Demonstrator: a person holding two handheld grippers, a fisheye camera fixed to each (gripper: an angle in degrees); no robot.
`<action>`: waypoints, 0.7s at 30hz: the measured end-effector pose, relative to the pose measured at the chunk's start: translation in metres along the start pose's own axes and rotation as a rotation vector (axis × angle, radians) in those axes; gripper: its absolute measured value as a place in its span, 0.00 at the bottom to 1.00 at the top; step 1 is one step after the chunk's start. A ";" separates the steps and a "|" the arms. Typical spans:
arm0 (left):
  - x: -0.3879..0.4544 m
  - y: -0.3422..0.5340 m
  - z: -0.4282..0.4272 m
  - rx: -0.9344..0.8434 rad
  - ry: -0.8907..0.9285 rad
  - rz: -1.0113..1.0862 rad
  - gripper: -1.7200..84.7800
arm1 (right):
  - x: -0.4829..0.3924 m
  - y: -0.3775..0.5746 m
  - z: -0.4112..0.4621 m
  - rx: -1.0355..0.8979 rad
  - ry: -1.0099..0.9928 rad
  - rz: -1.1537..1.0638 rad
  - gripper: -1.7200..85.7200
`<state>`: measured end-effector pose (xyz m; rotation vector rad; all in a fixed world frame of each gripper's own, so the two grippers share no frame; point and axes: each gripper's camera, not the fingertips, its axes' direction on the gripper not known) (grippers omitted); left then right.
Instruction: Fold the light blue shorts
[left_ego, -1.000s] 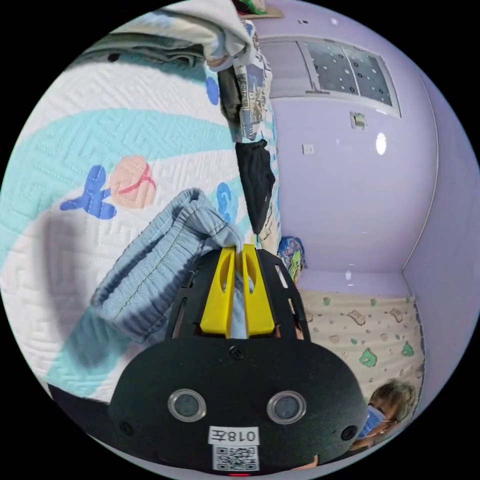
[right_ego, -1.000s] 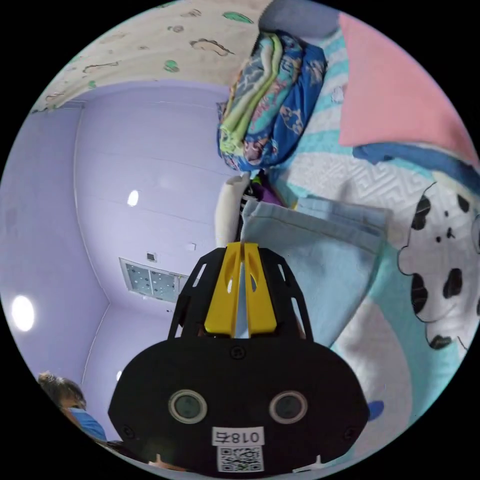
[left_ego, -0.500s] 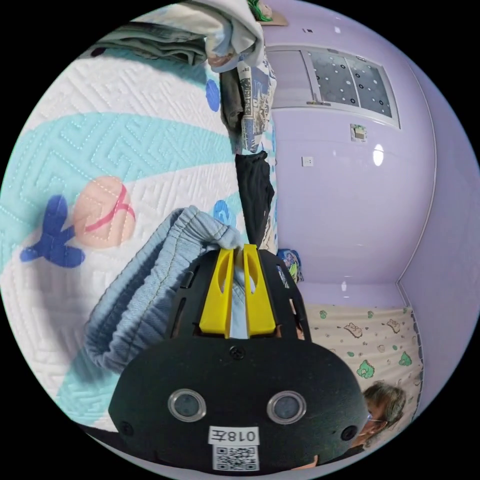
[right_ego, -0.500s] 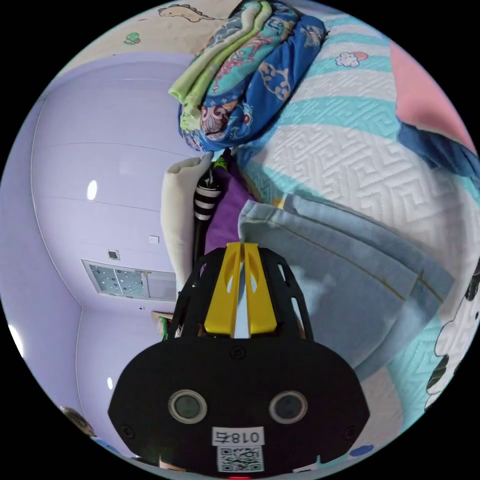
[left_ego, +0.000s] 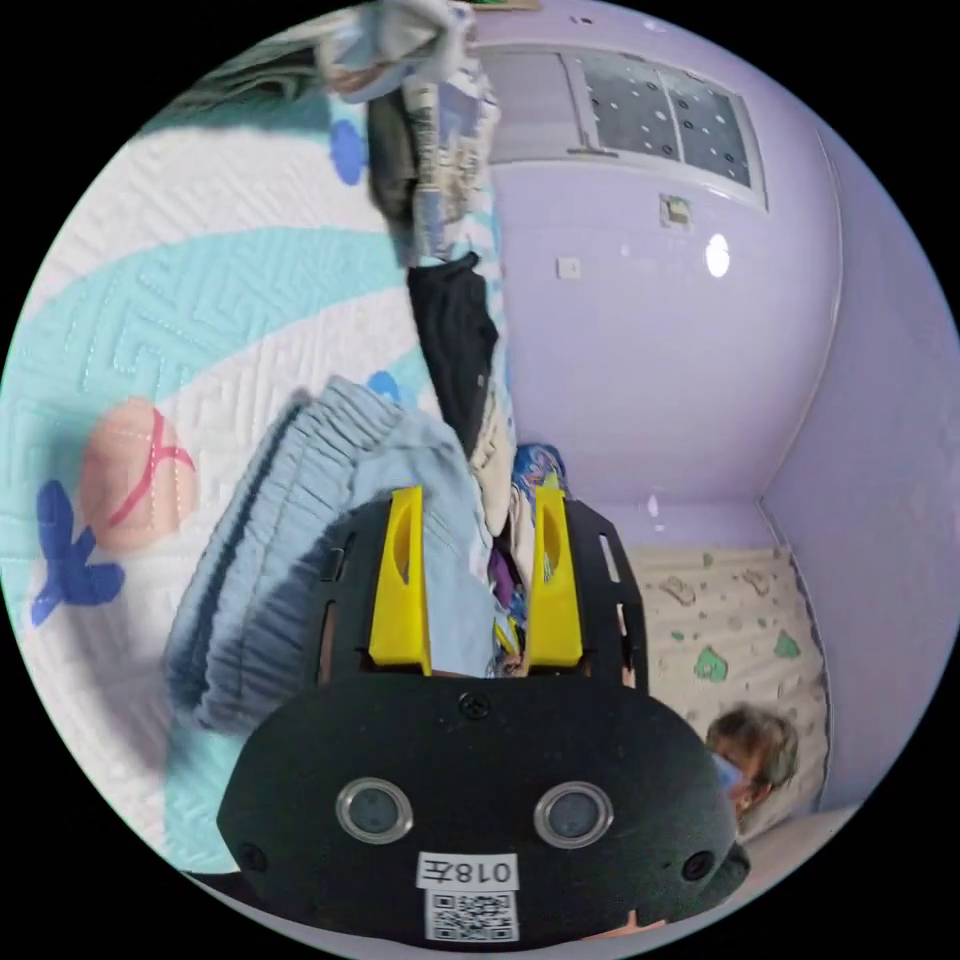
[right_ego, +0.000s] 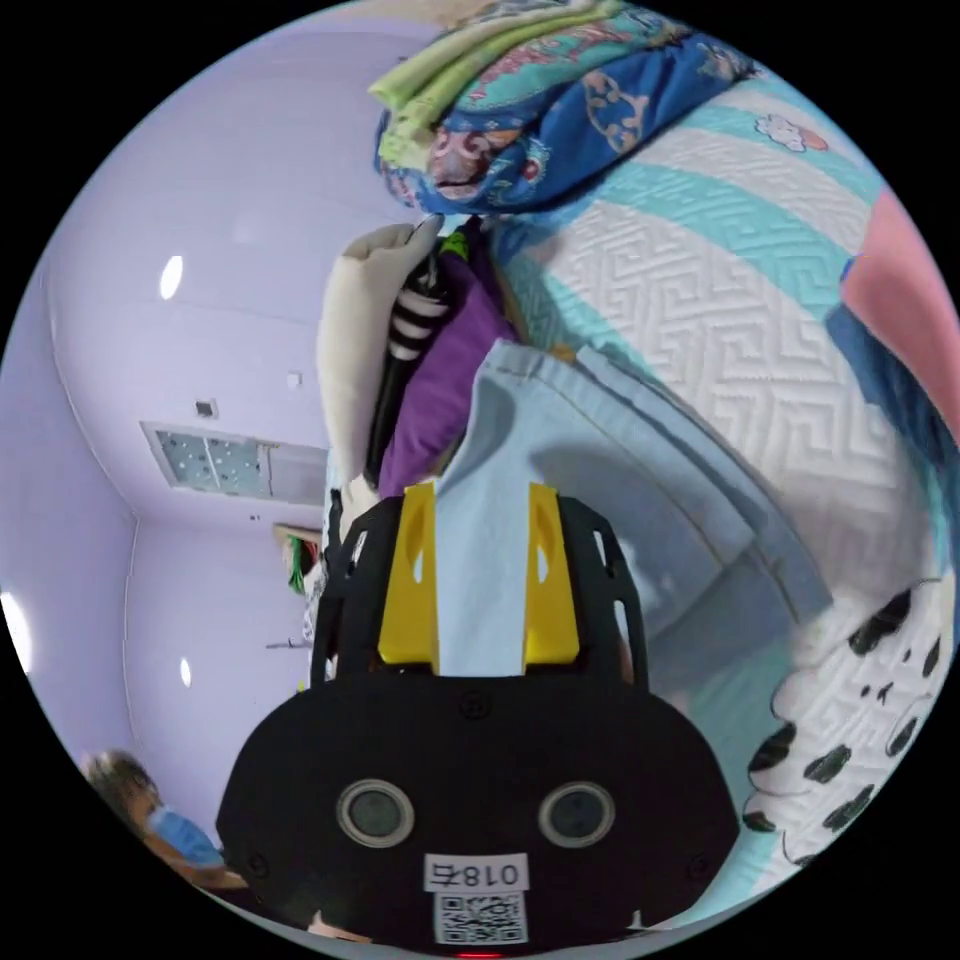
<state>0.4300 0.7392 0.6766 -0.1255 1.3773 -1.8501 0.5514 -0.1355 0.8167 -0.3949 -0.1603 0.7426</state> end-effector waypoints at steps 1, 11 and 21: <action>0.017 0.011 -0.011 -0.022 0.023 0.076 0.18 | -0.009 0.019 -0.011 0.016 -0.014 -0.063 0.17; 0.028 0.137 -0.082 0.148 -0.311 0.136 0.18 | -0.140 0.319 0.083 -0.398 -0.305 -0.564 0.15; 0.012 0.119 -0.042 0.059 -0.232 -0.035 0.20 | -0.215 0.426 0.193 -0.394 0.090 -0.772 0.17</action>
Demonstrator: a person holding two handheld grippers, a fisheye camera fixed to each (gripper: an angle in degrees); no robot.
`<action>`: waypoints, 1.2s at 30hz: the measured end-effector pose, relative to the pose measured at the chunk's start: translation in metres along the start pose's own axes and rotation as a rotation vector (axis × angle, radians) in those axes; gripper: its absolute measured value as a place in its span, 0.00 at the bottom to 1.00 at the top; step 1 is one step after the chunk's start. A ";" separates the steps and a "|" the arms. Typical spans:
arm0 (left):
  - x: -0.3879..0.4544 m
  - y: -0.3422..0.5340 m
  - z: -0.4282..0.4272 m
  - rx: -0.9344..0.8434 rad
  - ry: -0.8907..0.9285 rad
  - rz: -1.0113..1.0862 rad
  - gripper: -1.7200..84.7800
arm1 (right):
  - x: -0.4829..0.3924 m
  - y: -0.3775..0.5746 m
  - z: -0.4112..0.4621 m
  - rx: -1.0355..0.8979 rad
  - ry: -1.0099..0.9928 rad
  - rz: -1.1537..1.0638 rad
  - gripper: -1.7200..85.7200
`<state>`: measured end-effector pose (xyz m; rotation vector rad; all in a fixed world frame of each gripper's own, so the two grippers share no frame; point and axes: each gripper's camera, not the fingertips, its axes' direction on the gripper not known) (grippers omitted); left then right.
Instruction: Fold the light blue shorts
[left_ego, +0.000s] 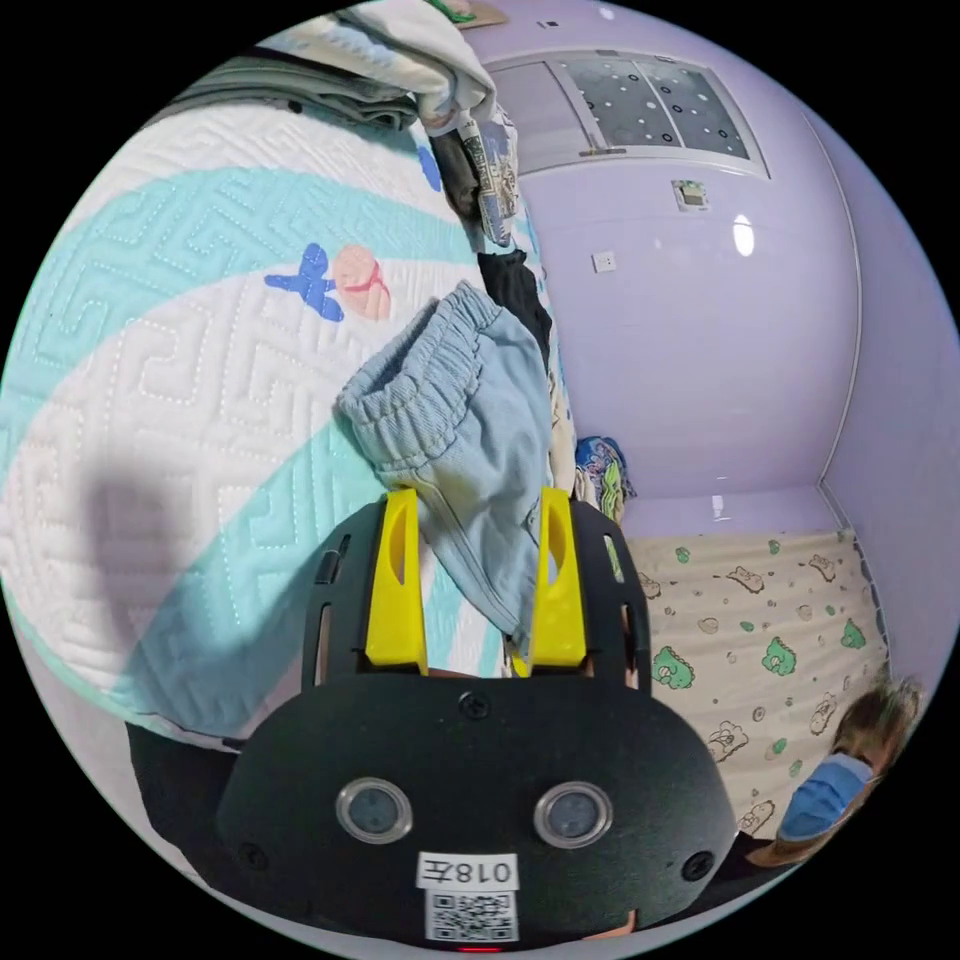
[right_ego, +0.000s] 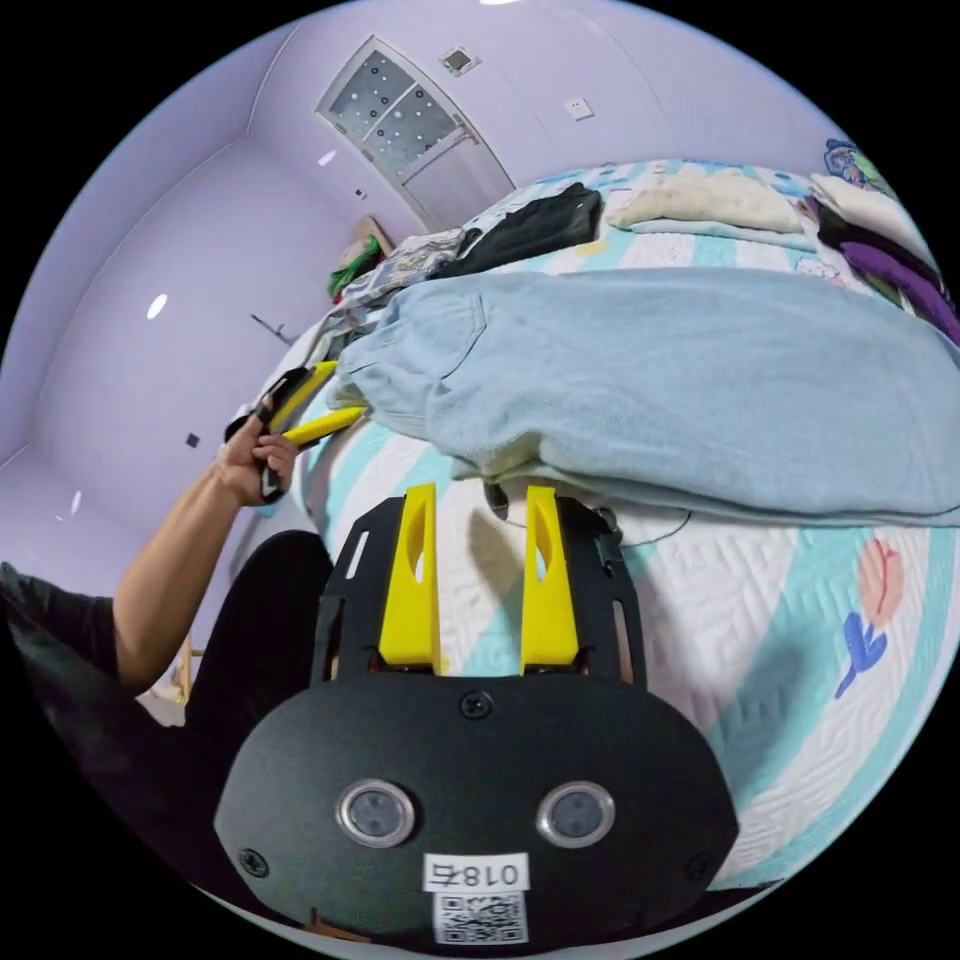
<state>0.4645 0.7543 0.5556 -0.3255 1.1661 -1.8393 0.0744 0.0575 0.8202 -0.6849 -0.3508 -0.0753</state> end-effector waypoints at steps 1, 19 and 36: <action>0.001 -0.003 0.001 -0.008 0.005 -0.010 0.19 | -0.003 -0.003 0.003 0.008 0.019 0.002 0.17; 0.034 0.034 -0.085 -0.192 -0.089 0.236 0.02 | 0.004 0.010 -0.001 -0.281 -0.198 -0.002 0.07; 0.318 0.192 0.135 -0.562 -0.229 1.100 0.08 | 0.227 0.105 -0.270 0.496 0.114 0.545 0.14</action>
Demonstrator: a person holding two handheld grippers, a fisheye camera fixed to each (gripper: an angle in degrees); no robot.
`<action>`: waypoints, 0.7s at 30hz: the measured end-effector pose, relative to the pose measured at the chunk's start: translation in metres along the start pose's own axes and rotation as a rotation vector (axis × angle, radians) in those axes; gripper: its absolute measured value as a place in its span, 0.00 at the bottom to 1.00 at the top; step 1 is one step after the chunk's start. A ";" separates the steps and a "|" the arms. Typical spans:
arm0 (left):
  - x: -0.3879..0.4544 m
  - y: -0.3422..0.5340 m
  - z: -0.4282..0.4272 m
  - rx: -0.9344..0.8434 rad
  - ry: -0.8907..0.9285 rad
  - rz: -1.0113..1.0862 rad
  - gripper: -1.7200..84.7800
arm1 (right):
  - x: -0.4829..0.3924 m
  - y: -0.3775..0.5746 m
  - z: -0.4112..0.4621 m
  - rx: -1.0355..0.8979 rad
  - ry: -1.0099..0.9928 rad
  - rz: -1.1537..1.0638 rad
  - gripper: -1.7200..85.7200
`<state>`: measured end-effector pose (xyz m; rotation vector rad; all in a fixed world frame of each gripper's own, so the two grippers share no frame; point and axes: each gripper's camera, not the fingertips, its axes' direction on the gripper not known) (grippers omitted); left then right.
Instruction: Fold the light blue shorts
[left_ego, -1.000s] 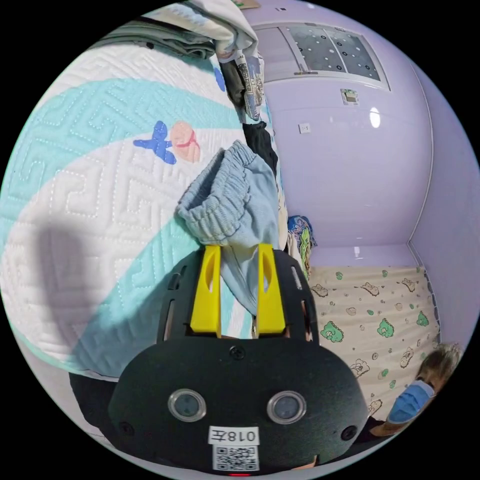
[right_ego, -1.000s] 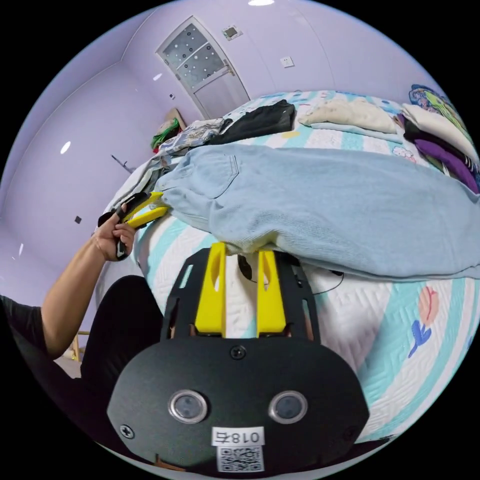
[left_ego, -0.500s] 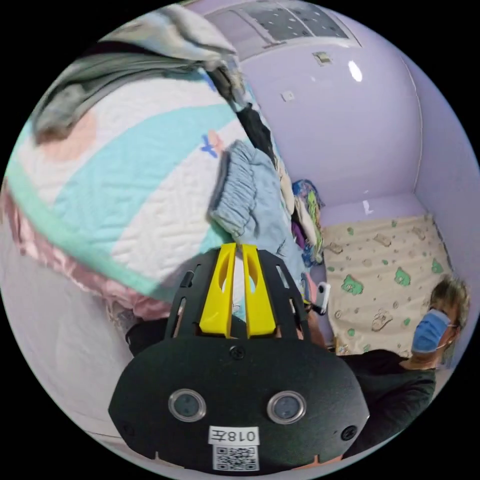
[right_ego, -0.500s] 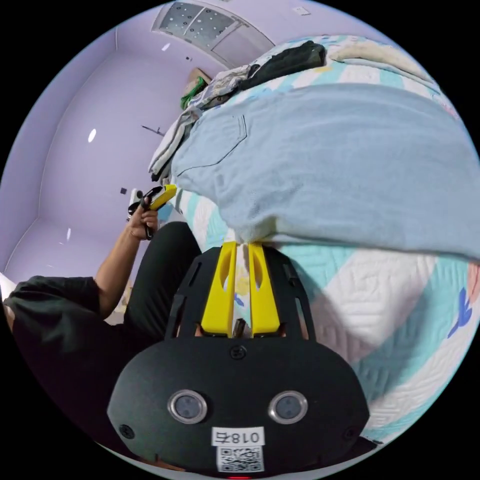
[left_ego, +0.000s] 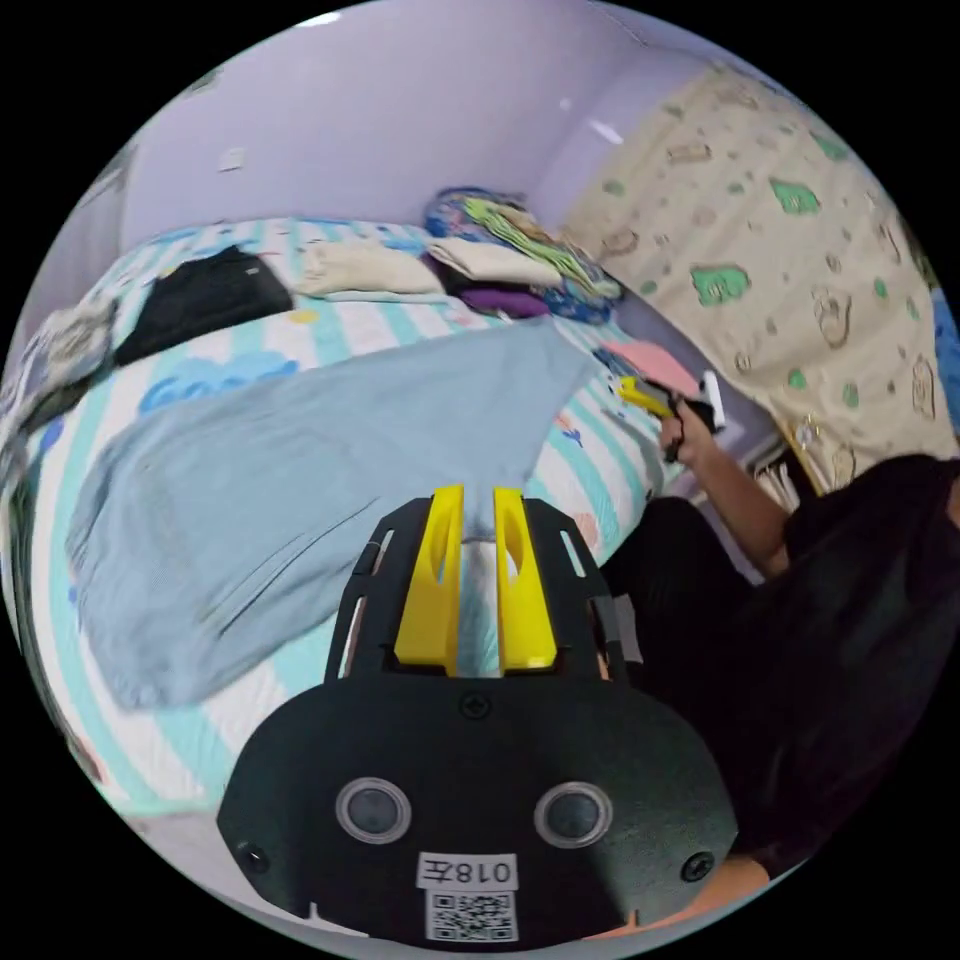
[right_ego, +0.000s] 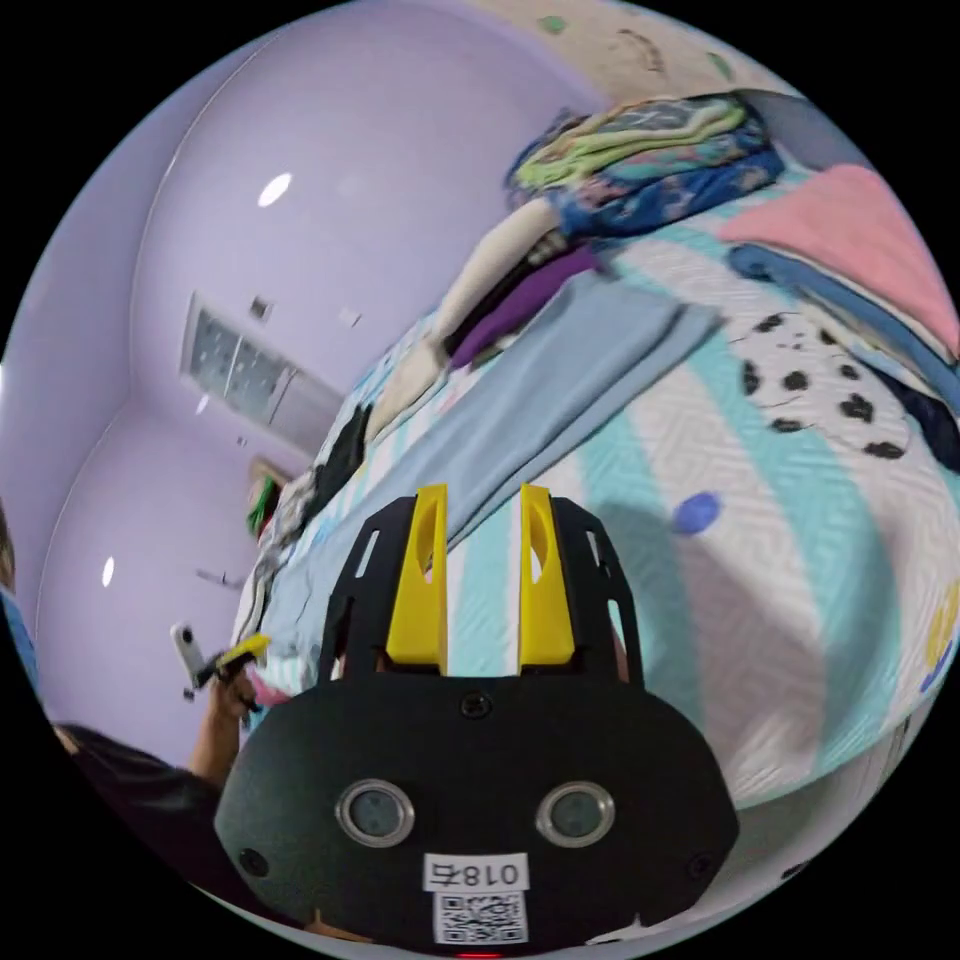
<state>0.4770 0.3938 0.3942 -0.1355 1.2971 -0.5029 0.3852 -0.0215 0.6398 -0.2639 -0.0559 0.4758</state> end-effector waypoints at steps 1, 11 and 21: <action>0.020 -0.019 0.025 -0.028 0.009 0.064 0.08 | 0.024 -0.018 -0.006 0.030 -0.008 0.060 0.15; 0.004 -0.041 0.114 -0.118 0.085 -0.133 0.08 | 0.141 -0.128 0.010 0.136 -0.093 0.306 0.14; -0.033 -0.026 0.106 -0.027 0.265 -0.296 0.05 | 0.164 -0.145 0.012 0.078 -0.084 0.270 0.09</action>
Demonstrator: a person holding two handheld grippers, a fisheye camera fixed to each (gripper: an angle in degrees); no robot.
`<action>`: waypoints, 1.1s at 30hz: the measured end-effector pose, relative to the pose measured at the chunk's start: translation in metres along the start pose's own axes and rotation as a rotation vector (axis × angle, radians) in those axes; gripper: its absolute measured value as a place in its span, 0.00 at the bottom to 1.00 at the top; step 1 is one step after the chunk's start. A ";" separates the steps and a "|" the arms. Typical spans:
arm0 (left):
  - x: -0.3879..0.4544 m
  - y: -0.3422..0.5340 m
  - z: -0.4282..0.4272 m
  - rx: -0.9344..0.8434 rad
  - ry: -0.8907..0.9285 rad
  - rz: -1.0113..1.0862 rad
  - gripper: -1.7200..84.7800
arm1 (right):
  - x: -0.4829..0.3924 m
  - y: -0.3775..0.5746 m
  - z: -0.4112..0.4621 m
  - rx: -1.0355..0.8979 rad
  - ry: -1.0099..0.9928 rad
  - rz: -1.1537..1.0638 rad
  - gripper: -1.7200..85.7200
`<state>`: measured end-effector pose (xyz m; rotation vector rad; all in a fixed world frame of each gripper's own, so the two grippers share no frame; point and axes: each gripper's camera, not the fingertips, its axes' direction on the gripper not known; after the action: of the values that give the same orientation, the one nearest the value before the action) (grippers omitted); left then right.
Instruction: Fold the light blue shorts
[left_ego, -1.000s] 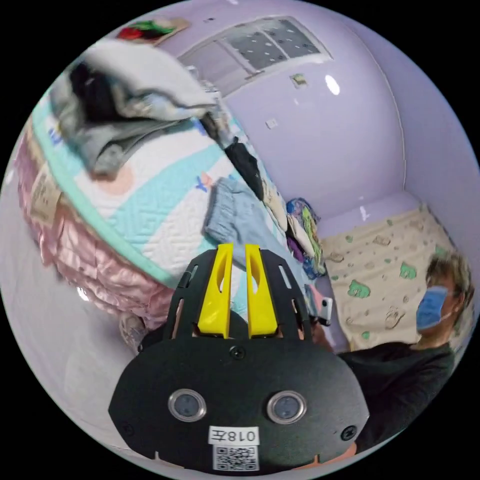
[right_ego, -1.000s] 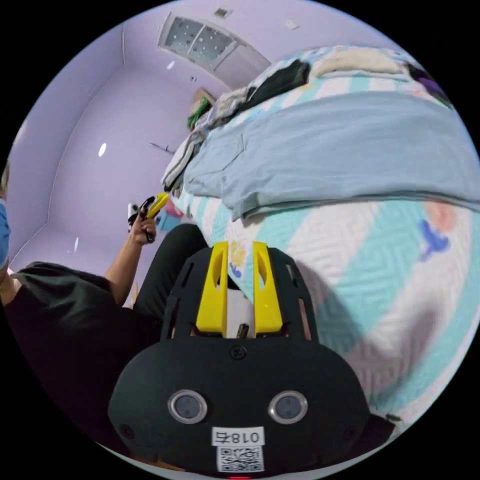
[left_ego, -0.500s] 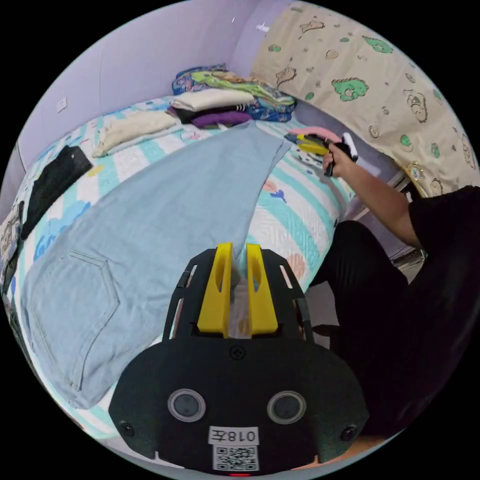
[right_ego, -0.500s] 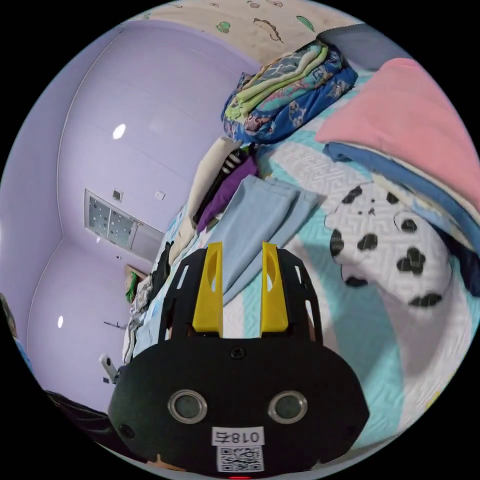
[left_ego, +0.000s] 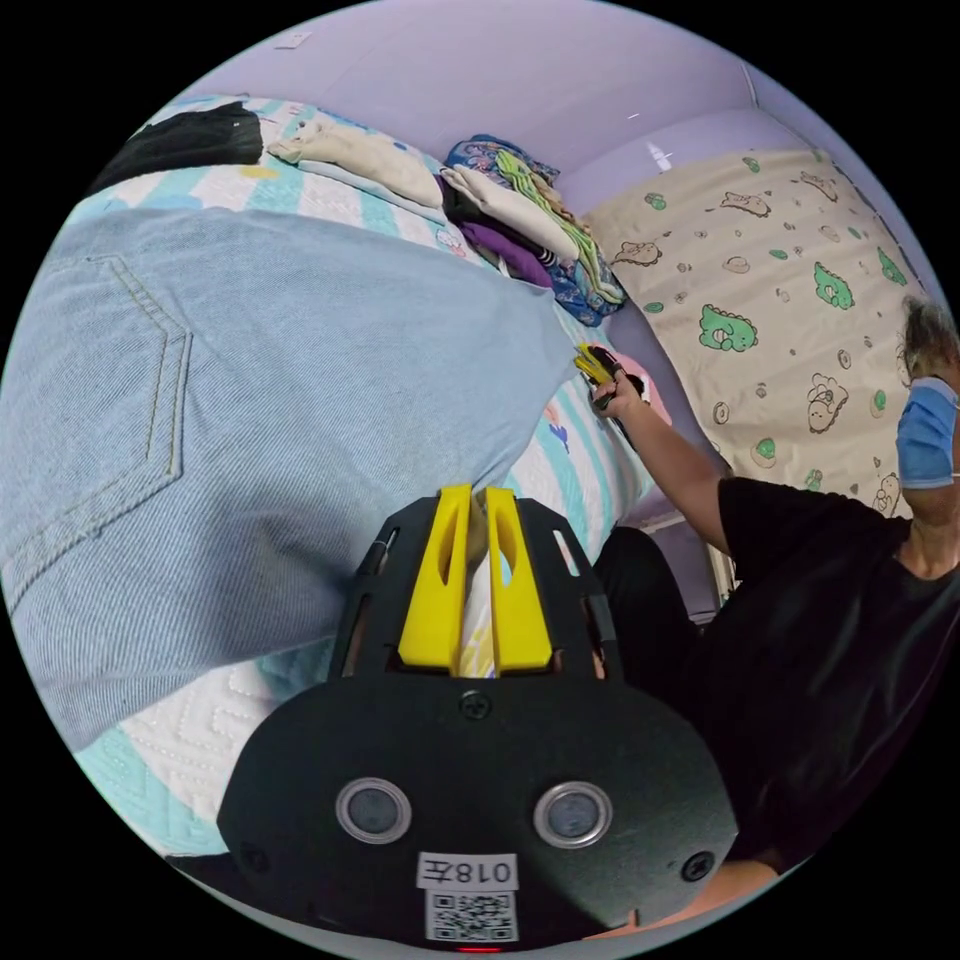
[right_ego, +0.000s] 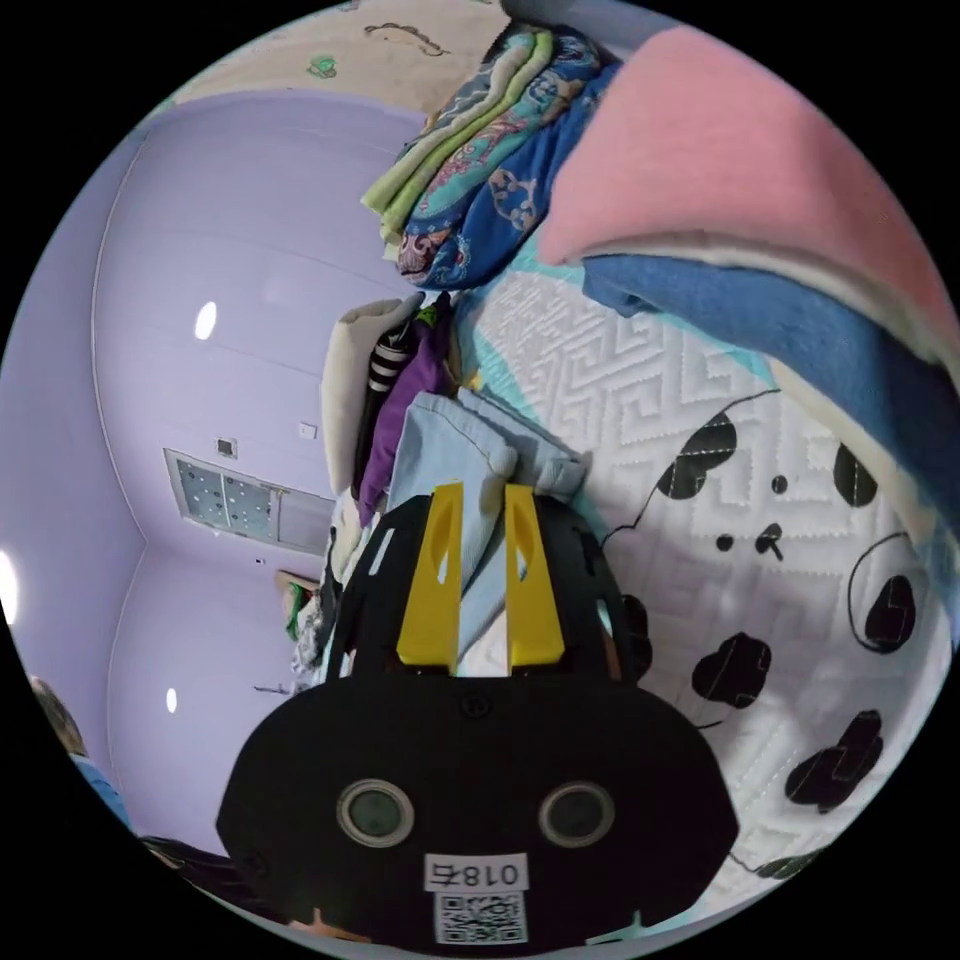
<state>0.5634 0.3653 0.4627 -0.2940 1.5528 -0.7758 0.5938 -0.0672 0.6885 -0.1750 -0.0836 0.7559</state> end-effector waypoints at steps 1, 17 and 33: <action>0.001 -0.001 -0.002 -0.003 -0.004 0.000 0.06 | -0.005 -0.001 -0.001 -0.013 0.032 -0.032 0.07; -0.040 0.028 -0.040 0.066 0.102 -0.134 0.05 | 0.025 0.017 -0.044 0.007 0.008 -0.041 0.09; -0.045 0.075 -0.076 0.069 0.082 -0.108 0.06 | 0.022 0.052 -0.021 -0.027 0.076 -0.027 0.10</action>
<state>0.5167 0.4705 0.4479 -0.2999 1.5933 -0.9338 0.5773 -0.0180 0.6582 -0.2279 -0.0240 0.7204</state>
